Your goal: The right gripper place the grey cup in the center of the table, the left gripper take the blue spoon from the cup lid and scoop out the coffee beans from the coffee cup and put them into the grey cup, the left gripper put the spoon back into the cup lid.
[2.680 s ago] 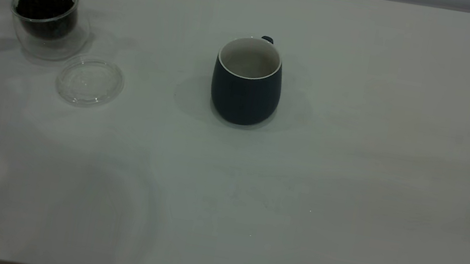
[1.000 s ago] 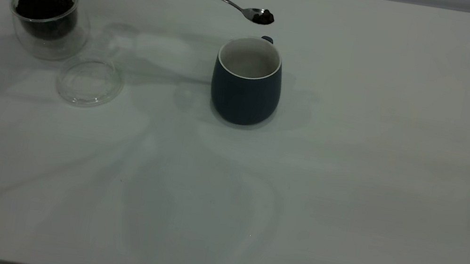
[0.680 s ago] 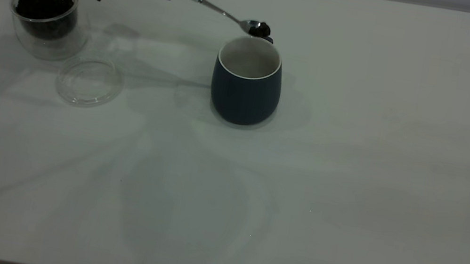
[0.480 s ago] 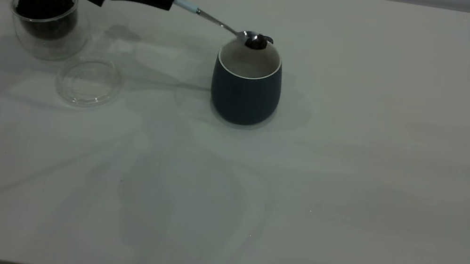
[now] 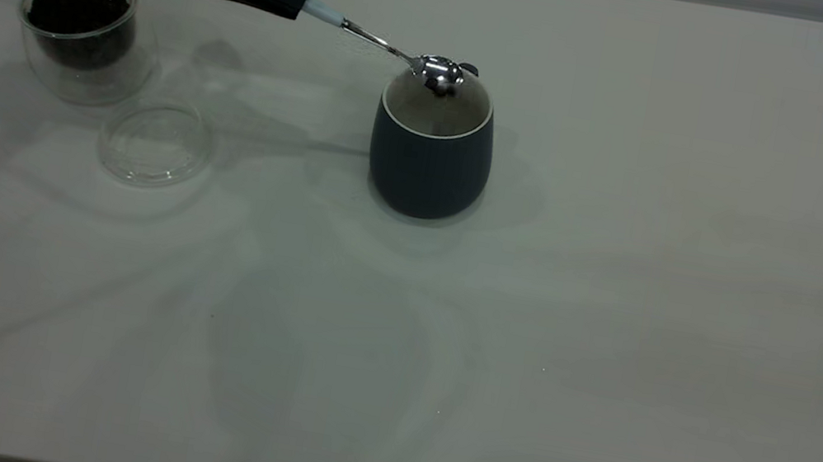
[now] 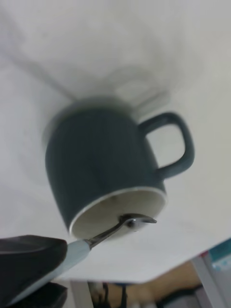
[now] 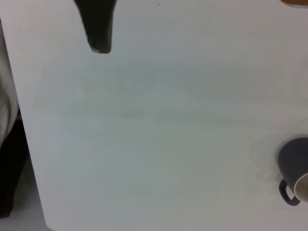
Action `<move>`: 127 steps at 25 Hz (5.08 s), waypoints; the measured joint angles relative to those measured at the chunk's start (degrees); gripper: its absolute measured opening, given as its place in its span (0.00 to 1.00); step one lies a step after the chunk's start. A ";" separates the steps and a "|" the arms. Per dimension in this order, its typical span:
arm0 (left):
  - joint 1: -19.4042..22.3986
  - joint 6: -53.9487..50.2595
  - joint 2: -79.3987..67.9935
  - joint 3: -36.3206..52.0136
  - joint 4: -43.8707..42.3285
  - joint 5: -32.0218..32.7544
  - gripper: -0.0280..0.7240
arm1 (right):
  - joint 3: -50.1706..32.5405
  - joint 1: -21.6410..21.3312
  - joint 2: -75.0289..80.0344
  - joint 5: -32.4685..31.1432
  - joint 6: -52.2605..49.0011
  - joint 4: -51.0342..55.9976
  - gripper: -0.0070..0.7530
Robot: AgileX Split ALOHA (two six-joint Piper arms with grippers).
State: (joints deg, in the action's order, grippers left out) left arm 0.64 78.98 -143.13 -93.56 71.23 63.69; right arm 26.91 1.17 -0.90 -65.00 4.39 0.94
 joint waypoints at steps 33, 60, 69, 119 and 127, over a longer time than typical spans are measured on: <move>11.63 -21.07 9.89 7.78 -0.23 2.58 0.21 | 0.00 0.00 0.00 0.00 0.00 0.00 0.61; 30.83 -7.53 3.55 25.45 -0.36 -4.40 0.21 | 0.00 0.00 0.00 0.00 0.00 0.00 0.61; 30.09 -3.61 -0.79 25.45 4.38 -5.74 0.21 | 0.00 0.00 0.00 0.00 0.00 0.00 0.61; 20.58 -46.80 22.01 -12.13 -41.06 3.11 0.83 | 0.00 0.00 0.00 0.00 0.00 0.00 0.61; 7.72 -61.80 37.68 -6.41 -57.67 3.11 0.82 | 0.00 0.00 0.00 0.00 0.00 0.00 0.61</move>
State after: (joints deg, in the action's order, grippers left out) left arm 8.35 17.17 -105.45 -99.96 13.56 66.80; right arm 26.91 1.17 -0.90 -65.00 4.39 0.94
